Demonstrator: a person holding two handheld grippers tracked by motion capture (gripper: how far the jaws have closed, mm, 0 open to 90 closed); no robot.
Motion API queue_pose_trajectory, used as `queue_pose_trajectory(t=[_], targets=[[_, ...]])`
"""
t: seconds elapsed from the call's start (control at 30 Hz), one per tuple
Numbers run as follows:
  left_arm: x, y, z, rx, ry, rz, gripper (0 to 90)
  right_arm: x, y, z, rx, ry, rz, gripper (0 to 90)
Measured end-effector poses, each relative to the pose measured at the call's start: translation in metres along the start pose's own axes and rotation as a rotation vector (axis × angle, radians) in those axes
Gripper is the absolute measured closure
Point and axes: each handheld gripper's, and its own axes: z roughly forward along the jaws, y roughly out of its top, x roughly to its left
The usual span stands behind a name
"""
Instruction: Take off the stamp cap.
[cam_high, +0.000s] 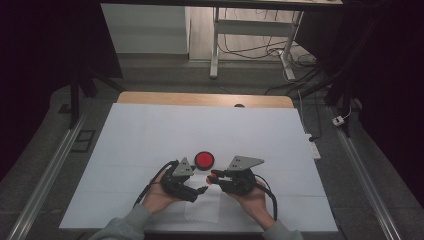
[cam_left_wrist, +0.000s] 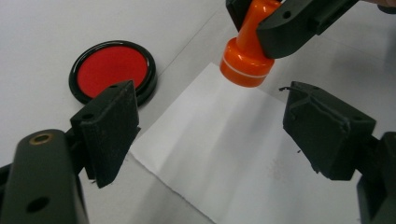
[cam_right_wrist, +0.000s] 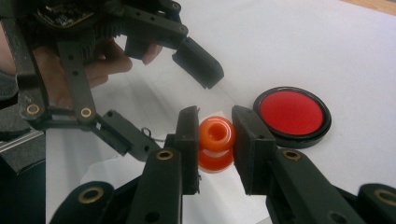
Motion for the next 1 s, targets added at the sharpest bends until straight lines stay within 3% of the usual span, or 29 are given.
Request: queue_pose_trajectory(t=[1.0], targets=[[-0.012,0.012,0.017,0.003,-0.019,0.045,23.7,0.000,0.000,-0.001,-0.009,-0.002,0.006,71.4]])
